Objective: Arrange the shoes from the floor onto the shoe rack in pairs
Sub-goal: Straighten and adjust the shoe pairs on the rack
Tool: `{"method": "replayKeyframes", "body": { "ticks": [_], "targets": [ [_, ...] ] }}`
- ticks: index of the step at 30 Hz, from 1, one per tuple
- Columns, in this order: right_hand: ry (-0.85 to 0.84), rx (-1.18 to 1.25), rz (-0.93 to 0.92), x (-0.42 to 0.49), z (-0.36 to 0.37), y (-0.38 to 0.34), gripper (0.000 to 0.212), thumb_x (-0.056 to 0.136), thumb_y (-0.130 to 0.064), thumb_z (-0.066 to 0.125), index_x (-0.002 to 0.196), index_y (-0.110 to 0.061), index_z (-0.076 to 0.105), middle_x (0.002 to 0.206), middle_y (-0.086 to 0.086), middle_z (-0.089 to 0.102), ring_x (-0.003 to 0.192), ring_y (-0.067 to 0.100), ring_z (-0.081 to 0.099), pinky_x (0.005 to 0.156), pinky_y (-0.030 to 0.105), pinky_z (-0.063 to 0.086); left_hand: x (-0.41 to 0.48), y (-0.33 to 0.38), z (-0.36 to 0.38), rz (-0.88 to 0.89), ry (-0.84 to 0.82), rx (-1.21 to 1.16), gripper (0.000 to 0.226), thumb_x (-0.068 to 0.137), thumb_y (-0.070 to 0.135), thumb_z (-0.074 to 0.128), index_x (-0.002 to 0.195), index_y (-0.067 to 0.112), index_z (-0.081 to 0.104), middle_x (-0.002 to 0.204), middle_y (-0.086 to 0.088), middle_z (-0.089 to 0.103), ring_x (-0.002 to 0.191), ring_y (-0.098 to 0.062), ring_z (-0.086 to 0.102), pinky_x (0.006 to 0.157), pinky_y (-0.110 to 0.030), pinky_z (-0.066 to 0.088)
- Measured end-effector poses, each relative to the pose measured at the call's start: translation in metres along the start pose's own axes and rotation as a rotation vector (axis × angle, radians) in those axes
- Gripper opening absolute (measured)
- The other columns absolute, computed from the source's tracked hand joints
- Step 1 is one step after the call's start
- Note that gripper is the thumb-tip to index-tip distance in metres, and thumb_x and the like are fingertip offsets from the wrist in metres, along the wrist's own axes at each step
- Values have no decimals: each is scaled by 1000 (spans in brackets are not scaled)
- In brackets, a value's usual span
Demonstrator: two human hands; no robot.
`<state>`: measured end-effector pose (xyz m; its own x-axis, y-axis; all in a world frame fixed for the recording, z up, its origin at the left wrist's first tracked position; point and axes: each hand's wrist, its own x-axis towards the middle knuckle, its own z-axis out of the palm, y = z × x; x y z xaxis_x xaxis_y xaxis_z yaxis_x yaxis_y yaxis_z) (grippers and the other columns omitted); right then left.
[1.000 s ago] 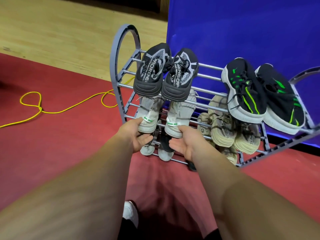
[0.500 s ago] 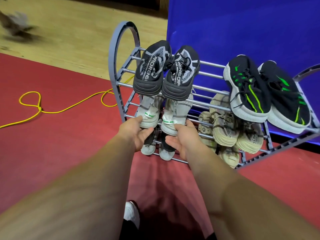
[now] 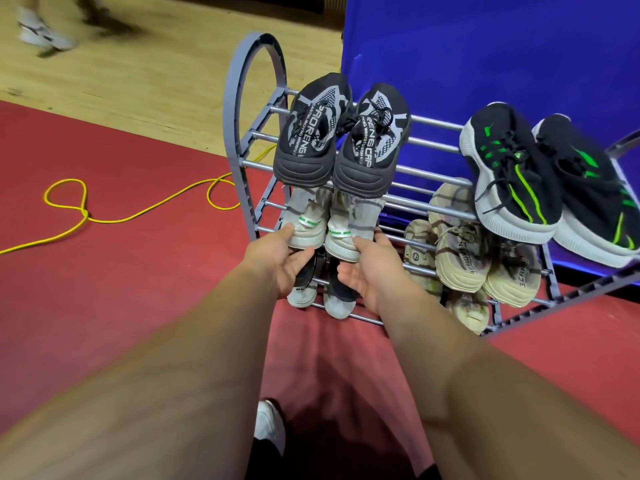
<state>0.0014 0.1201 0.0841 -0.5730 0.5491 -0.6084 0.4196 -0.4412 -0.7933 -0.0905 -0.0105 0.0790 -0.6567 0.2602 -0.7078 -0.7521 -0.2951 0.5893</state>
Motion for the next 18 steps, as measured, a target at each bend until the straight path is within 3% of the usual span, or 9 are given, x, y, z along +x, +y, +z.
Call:
{"method": "replayKeyframes", "body": {
  "ticks": [7, 15, 18],
  "targets": [
    [8, 20, 4, 1, 3, 2, 48, 103, -32, 52, 149, -40, 42, 122, 6, 68, 85, 23, 71, 61, 28, 60, 4, 1, -3, -3, 14, 7, 32, 96, 20, 67, 124, 5, 65, 121, -14, 70, 83, -24, 77, 64, -29, 61],
    [-53, 22, 45, -4, 1, -3, 47, 104, -36, 52, 149, -41, 40, 124, 8, 66, 92, 29, 74, 70, 37, 65, -3, 2, -1, -15, 39, 87, 31, 97, 27, 63, 121, 8, 66, 115, -15, 70, 92, -31, 74, 74, -37, 64],
    [-69, -18, 74, -11, -9, -8, 48, 104, -39, 51, 150, -36, 40, 121, 15, 64, 93, 35, 74, 79, 45, 64, -14, 2, -5, -94, 65, 187, 28, 97, 31, 52, 105, 7, 62, 108, -12, 68, 90, -32, 72, 71, -41, 63]
  ]
}}
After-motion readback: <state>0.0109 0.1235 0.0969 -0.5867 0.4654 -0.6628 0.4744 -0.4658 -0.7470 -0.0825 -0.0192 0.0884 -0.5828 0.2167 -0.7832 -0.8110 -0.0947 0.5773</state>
